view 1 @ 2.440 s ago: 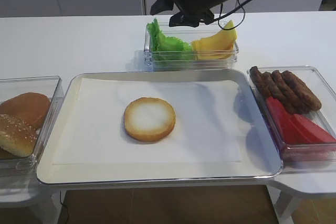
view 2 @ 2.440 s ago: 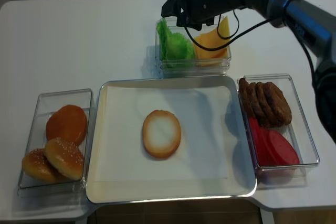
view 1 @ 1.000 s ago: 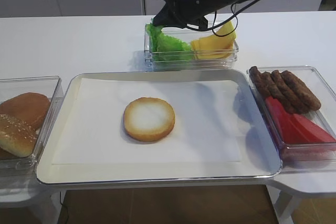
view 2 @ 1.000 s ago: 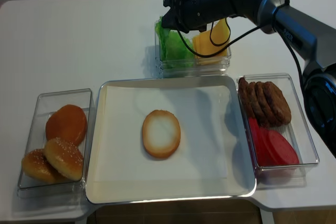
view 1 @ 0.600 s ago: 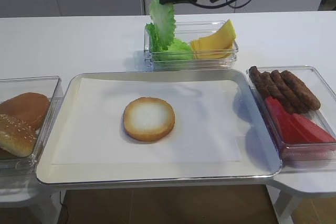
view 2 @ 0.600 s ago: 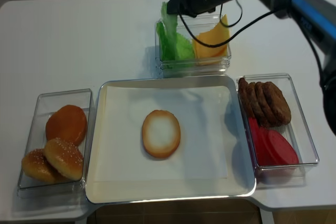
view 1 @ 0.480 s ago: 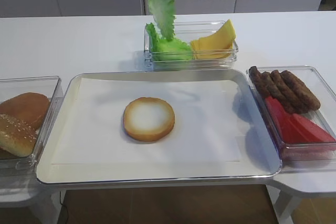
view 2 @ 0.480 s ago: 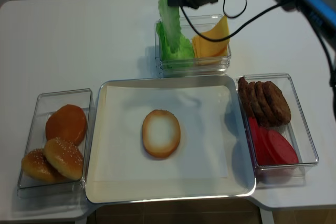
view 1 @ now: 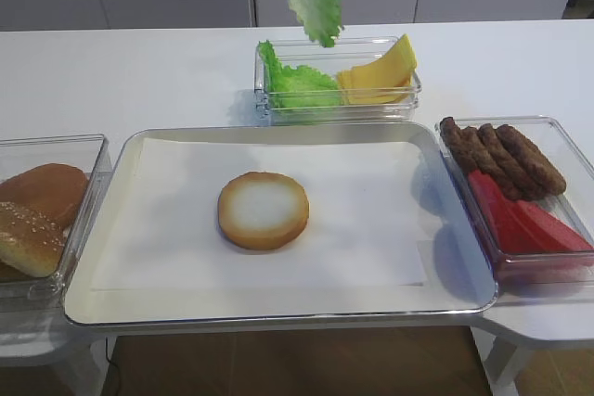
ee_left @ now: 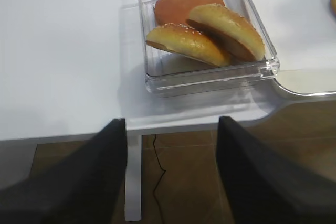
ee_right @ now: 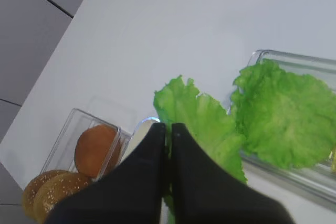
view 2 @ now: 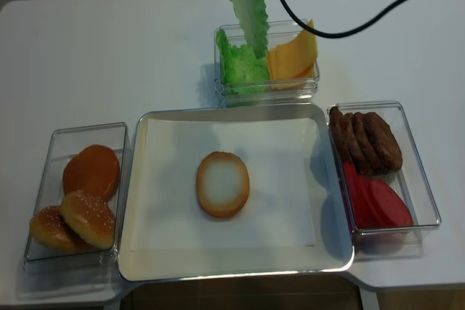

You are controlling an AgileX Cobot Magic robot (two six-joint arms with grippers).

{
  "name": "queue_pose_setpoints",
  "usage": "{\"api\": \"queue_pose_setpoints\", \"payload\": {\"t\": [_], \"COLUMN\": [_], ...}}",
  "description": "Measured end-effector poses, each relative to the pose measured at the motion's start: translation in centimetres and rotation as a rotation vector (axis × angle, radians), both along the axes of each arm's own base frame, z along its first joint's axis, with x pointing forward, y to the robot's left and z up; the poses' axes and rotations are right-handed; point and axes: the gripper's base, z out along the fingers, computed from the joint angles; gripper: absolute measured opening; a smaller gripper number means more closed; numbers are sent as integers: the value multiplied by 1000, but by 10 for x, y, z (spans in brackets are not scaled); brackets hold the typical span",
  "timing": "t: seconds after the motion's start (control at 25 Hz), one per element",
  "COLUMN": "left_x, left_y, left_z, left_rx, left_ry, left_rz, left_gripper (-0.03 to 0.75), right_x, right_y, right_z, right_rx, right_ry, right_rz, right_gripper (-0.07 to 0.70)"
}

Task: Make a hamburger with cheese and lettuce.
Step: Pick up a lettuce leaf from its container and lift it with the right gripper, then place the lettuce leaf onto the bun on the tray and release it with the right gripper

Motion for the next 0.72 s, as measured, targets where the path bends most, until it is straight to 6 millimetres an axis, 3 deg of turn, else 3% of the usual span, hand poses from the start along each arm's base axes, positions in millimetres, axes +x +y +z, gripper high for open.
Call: {"api": "queue_pose_setpoints", "payload": {"t": [0.32, 0.56, 0.72], "left_x": [0, 0, 0], "left_y": [0, 0, 0], "left_z": [0, 0, 0], "left_rx": [0, 0, 0], "left_ry": [0, 0, 0], "left_rz": [0, 0, 0], "left_gripper": [404, 404, 404], "right_x": [-69, -96, -105], "right_y": [-12, -21, -10], "right_z": [-24, -55, -70], "right_rx": [-51, -73, -100], "right_ry": [57, 106, 89], "right_rz": [-14, -51, -38], "right_gripper": [30, 30, 30]}}
